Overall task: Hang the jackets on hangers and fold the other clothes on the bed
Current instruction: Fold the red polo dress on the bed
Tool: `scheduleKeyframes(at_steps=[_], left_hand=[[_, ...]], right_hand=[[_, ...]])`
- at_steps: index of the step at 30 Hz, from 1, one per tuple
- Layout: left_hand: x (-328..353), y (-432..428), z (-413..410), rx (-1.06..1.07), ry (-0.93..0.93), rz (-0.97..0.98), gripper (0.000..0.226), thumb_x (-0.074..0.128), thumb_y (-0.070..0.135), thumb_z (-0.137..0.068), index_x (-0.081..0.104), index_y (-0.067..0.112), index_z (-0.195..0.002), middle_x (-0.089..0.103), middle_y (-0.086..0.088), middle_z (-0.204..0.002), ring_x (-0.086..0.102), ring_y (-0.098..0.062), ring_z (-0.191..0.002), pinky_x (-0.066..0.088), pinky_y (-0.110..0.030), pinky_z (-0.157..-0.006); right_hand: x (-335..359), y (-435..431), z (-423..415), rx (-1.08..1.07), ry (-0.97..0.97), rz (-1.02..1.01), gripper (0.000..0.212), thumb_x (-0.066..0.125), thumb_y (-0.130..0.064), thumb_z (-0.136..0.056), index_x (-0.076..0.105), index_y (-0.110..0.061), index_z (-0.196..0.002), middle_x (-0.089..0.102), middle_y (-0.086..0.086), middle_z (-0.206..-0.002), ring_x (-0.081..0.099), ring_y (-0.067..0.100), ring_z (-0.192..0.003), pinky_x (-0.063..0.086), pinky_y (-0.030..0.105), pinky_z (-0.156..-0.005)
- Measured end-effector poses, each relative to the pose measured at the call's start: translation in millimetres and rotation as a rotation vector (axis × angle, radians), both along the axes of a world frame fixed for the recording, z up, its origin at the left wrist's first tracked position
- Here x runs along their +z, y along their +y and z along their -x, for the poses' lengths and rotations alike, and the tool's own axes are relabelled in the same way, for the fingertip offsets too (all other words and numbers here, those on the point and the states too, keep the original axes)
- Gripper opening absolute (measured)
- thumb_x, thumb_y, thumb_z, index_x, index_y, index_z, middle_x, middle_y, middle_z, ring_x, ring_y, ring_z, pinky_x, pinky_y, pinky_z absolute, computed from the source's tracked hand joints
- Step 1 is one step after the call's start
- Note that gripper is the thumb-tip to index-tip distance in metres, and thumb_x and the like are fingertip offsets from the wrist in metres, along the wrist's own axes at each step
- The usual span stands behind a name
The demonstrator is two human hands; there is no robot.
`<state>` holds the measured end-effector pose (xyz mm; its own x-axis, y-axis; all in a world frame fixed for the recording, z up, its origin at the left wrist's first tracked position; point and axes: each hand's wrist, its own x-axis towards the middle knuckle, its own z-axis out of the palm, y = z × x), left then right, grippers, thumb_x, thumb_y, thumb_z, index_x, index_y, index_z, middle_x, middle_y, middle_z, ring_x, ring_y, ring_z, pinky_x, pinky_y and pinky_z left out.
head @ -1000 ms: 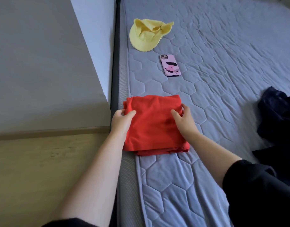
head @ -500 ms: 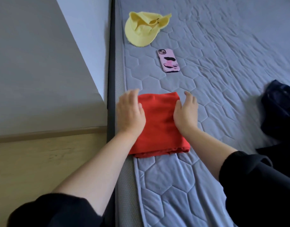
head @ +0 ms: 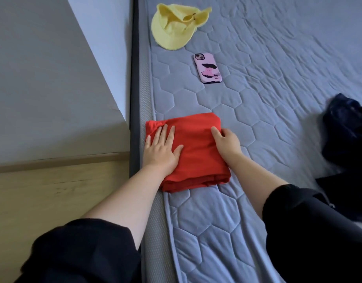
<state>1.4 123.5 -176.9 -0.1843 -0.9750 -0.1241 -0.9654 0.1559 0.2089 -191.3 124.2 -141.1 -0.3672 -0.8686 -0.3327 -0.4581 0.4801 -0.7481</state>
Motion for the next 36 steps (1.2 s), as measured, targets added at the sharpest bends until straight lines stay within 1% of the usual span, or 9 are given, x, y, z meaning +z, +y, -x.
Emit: scheduleKeyframes(at_steps=[4, 7, 12, 16, 19, 23, 28, 32, 36], left_hand=[[-4.3, 3.5, 2.4, 0.014, 0.003, 0.035, 0.066, 0.022, 0.054, -0.097, -0.002, 0.026, -0.153, 0.000, 0.002, -0.161, -0.001, -0.013, -0.148, -0.002, -0.041, -0.117], [-8.9, 2.4, 2.1, 0.010, 0.028, 0.069, 0.066, 0.024, 0.052, -0.098, 0.001, 0.025, -0.153, 0.003, 0.001, -0.161, 0.001, -0.014, -0.148, -0.002, -0.041, -0.117], [3.7, 1.2, -9.3, -0.023, 0.162, 0.042, 0.062, 0.025, 0.046, -0.100, 0.006, 0.022, -0.153, 0.007, 0.001, -0.161, 0.003, -0.013, -0.147, 0.000, -0.038, -0.117], [40.6, 5.1, -30.8, 0.009, 0.355, -0.082, 0.059, 0.028, 0.041, -0.101, 0.008, 0.021, -0.153, 0.007, 0.001, -0.161, 0.003, -0.012, -0.147, 0.006, -0.039, -0.118], [84.9, 12.2, -65.6, 0.072, 0.396, -0.133, 0.061, 0.033, 0.038, -0.101, 0.011, 0.013, -0.153, 0.011, -0.004, -0.160, 0.010, -0.018, -0.147, 0.015, -0.041, -0.118], [149.4, 29.0, -129.3, 0.208, 0.485, -0.246, 0.061, 0.039, 0.041, -0.099, 0.022, 0.013, -0.150, 0.036, -0.011, -0.149, 0.037, -0.029, -0.135, 0.031, -0.042, -0.109], [239.7, 43.2, -214.0, 0.476, 0.934, -0.460, 0.064, 0.073, 0.025, -0.083, 0.039, 0.024, -0.137, 0.058, 0.008, -0.120, 0.058, -0.014, -0.113, 0.046, -0.026, -0.089], [306.3, 56.7, -305.9, 0.567, 1.110, -0.472, 0.078, 0.086, 0.011, -0.065, 0.045, 0.033, -0.128, 0.063, 0.016, -0.111, 0.061, -0.006, -0.107, 0.047, -0.016, -0.080], [376.6, 77.4, -409.4, 0.569, 1.178, -0.447, 0.080, 0.083, 0.014, -0.056, 0.052, 0.024, -0.128, 0.067, 0.005, -0.119, 0.063, -0.010, -0.109, 0.048, -0.024, -0.092]], right_hand=[[11.4, 12.1, -4.4, -0.006, -0.549, -0.209, 0.040, 0.073, -0.034, -0.082, 0.063, -0.011, -0.114, 0.072, 0.006, -0.098, 0.071, 0.017, -0.083, 0.057, 0.028, -0.066], [13.4, 12.1, -4.4, 0.123, -0.607, -0.205, 0.037, 0.076, -0.002, -0.076, 0.062, -0.012, -0.109, 0.074, 0.001, -0.084, 0.071, 0.011, -0.070, 0.055, 0.022, -0.054], [42.5, 6.6, -9.3, 0.154, -0.506, -0.216, 0.043, 0.068, 0.015, -0.072, 0.061, -0.005, -0.110, 0.070, 0.007, -0.083, 0.067, 0.015, -0.065, 0.055, 0.023, -0.055], [93.4, -3.8, -30.4, 0.262, -0.393, -0.232, 0.041, 0.068, 0.013, -0.071, 0.062, -0.011, -0.104, 0.070, 0.012, -0.093, 0.068, 0.024, -0.079, 0.058, 0.035, -0.073], [144.7, -16.9, -65.0, 0.507, -0.178, -0.240, 0.042, 0.070, 0.007, -0.070, 0.061, -0.010, -0.107, 0.068, 0.013, -0.098, 0.065, 0.027, -0.087, 0.055, 0.037, -0.080], [219.8, -28.8, -128.0, 0.904, 0.128, -0.299, 0.035, 0.070, -0.002, -0.072, 0.057, -0.014, -0.103, 0.061, 0.001, -0.087, 0.058, 0.018, -0.079, 0.045, 0.026, -0.065], [306.3, -36.7, -217.0, 1.252, 0.280, -0.295, 0.041, 0.071, -0.003, -0.071, 0.057, -0.015, -0.108, 0.060, 0.000, -0.089, 0.055, 0.014, -0.074, 0.041, 0.022, -0.057], [358.8, -44.9, -307.9, 1.483, 0.338, -0.245, 0.040, 0.072, -0.004, -0.068, 0.062, -0.016, -0.105, 0.066, -0.002, -0.090, 0.057, 0.012, -0.074, 0.041, 0.022, -0.062], [418.7, -51.0, -419.5, 1.633, 0.368, -0.198, 0.034, 0.074, -0.006, -0.068, 0.057, -0.030, -0.084, 0.062, -0.019, -0.078, 0.056, -0.003, -0.068, 0.041, 0.016, -0.061]])
